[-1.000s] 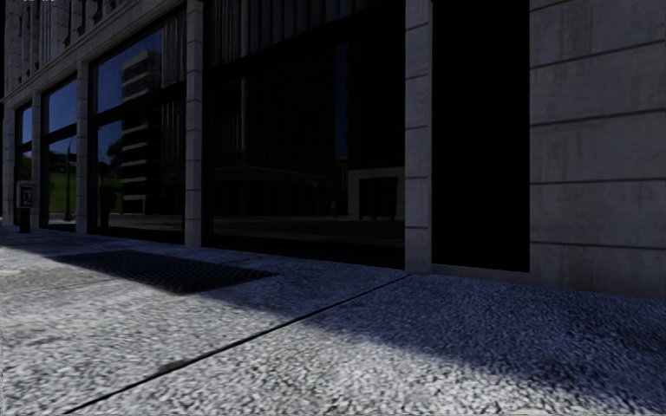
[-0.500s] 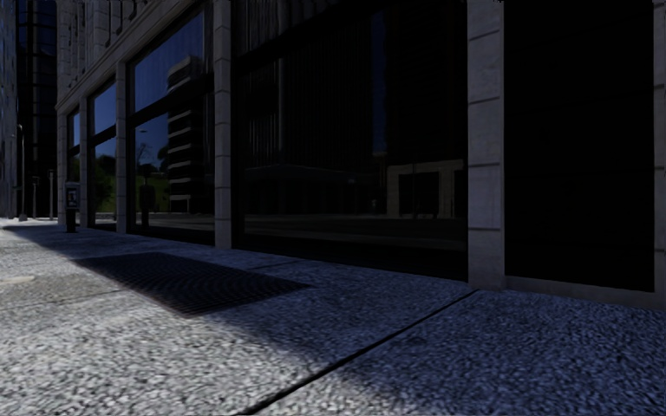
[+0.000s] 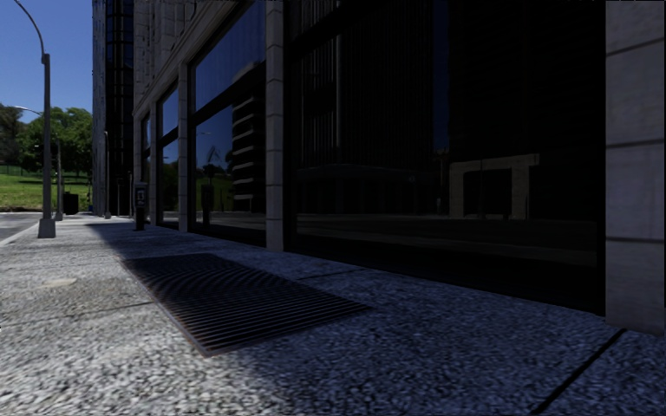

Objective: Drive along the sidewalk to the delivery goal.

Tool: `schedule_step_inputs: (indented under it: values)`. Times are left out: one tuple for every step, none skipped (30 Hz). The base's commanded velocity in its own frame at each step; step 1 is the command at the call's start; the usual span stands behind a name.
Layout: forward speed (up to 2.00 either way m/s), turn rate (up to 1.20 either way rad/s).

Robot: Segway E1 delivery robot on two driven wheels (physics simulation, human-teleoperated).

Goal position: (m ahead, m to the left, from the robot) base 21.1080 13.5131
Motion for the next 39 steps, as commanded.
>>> schedule_step_inputs:
  values:
    - [1.56, 0.47]
    - [1.58, 0.47]
    - [1.62, 0.47]
    - [1.67, 0.47]
    - [1.67, 0.47]
    - [1.78, 0.47]
    - [2.0, 0.47]
    - [2.0, 0.47]
    - [2.0, 0.47]
    - [2.0, 0.47]
    - [2.0, 0.47]
    - [2.0, 0.47]
    - [2.0, 0.47]
    - [2.0, 0.47]
    - [2.0, 0.47]
    - [2.0, 0.47]
    - [2.0, 0.47]
    - [2.0, 0.47]
    - [2.0, 0.47]
    - [2.0, 0.47]
    - [2.0, 0.47]
    - [2.0, 0.47]
    - [2.0, 0.47]
    - [2.0, 0.47]
    - [2.0, 0.47]
    - [2.0, 0.47]
    - [2.0, 0.47]
    - [2.0, 0.47]
    - [2.0, 0.47]
    - [2.0, 0.47]
    - [2.0, 0.47]
    - [2.0, 0.47]
    - [2.0, 0.47]
    - [2.0, 0.47]
    - [2.0, 0.47]
    - [2.0, 0.47]
    - [2.0, 0.47]
    - [2.0, 0.47]
    - [2.0, 0.47]
